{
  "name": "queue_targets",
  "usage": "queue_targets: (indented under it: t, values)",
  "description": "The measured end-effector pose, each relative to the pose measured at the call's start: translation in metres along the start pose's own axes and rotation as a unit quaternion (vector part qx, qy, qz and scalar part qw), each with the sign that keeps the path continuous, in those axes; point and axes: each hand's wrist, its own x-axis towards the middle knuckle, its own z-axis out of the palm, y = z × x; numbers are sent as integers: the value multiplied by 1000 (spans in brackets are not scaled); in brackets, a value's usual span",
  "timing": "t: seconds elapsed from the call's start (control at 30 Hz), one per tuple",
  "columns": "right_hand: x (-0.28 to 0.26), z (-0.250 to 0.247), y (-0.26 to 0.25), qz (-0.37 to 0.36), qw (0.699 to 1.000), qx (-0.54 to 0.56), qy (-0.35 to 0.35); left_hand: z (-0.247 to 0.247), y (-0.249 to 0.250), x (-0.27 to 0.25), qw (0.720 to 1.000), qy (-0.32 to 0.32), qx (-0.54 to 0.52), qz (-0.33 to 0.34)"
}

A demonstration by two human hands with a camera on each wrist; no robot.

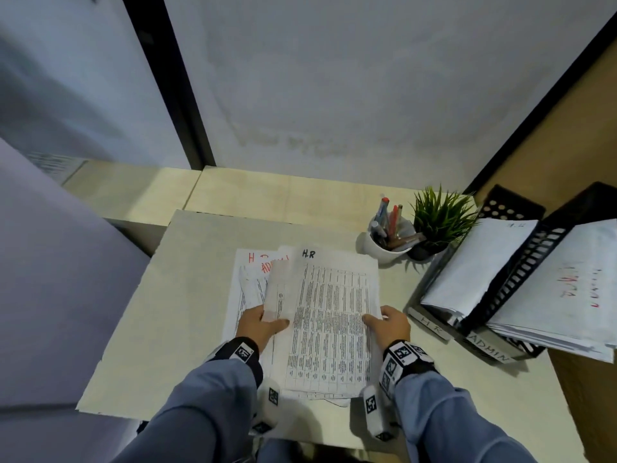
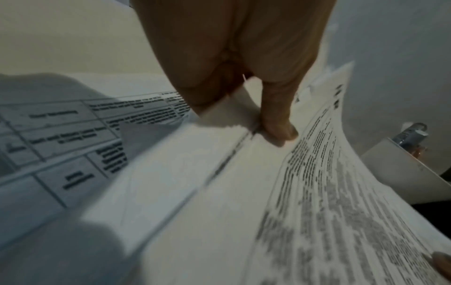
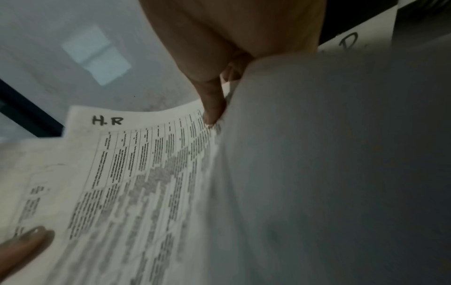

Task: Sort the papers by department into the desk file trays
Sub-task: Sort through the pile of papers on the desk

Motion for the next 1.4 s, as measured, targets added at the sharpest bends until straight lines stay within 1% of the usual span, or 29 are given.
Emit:
queue_targets:
  t: [0.07,0.17,0.2,0.3,0.4,0.47,0.5,0.57,0.63,0.7,0.73,0.8,0.87,0.93,1.0,1.03,1.07,1.1,1.13,1.17,1.2,1.27,1.4]
  values:
    - [3,1,4,-18,1000,-9,-3,1,4,-2,999,31,21,15]
    - [6,2,14,-11,1000,-9,12,1,7,0,998,56,33,24]
    - [7,1,17,-2,1000,-1,14,1,9,0,998,50,36,24]
    - [4,-6,12,29,997,70,4,4,9,-3,1000,6,24,19]
    - [10,-9,8,12,997,80,3,5,8,-4,1000,3,13,10]
    - [12,-9,4,-7,997,81,-17,5,9,-3,1000,17,7,12]
    - [12,-10,5,-13,996,84,-41,5,9,-3,1000,22,2,12]
    - [13,-12,5,-11,992,87,-92,4,10,-2,1000,23,5,14]
    - [11,-13,6,0,991,72,-116,4,9,-1,1000,21,9,15]
    - [12,-14,12,18,991,70,-109,5,9,1,999,27,8,18]
    - [11,-13,15,31,991,84,-95,4,9,3,999,37,9,20]
    - [8,-14,24,50,988,142,-44,2,8,6,998,59,11,16]
    - [5,-18,30,64,980,186,9,1,7,7,998,65,19,13]
    - [6,-20,36,94,971,218,25,4,10,6,994,81,64,24]
    - [9,-18,40,121,960,253,12,9,14,5,976,142,152,60]
    - [10,-17,40,127,958,258,10,12,17,3,963,172,185,94]
    - [11,-17,40,131,956,262,15,16,19,2,955,183,195,128]
    - [11,-17,39,129,954,270,18,20,21,2,957,171,181,146]
    - [10,-16,39,128,947,294,17,25,23,3,968,143,148,143]
    - [10,-16,39,125,938,322,8,28,24,4,981,109,108,116]
    - [9,-16,38,121,929,349,-1,31,27,3,991,81,70,76]
    - [7,-19,38,110,919,377,-18,33,29,5,998,53,23,8]
    - [9,-21,43,124,911,389,-56,35,28,11,998,25,56,-31]
